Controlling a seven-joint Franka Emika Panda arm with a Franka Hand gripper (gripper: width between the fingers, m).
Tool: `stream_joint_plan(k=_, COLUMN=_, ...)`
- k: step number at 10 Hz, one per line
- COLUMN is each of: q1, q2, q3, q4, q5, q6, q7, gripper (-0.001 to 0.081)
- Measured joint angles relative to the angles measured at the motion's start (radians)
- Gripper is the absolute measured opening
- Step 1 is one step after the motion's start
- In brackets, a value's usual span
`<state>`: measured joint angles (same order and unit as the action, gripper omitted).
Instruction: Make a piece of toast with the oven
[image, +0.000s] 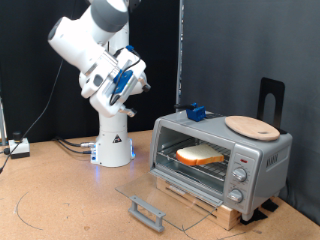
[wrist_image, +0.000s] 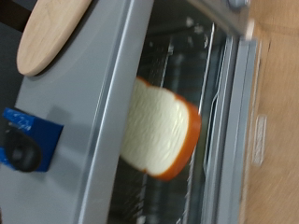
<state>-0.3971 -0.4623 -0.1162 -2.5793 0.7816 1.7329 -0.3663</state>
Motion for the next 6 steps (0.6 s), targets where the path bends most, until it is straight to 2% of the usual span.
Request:
stream_joint_plan(k=1, q1=-0.013, q2=0.059, q3=-0.011, q4=0.043, q5=-0.014, q6=-0.056, q7=0.067, gripper=0.0804)
stream_joint_plan(k=4, q1=-0.017, q2=0.063, q3=-0.019, q4=0.039, q5=-0.032, q6=-0.053, q7=0.003, gripper=0.0804)
stream_joint_plan(k=6, q1=-0.043, q2=0.1, q3=-0.049, q4=0.059, q5=-0.053, q6=-0.036, q7=0.001, gripper=0.0804)
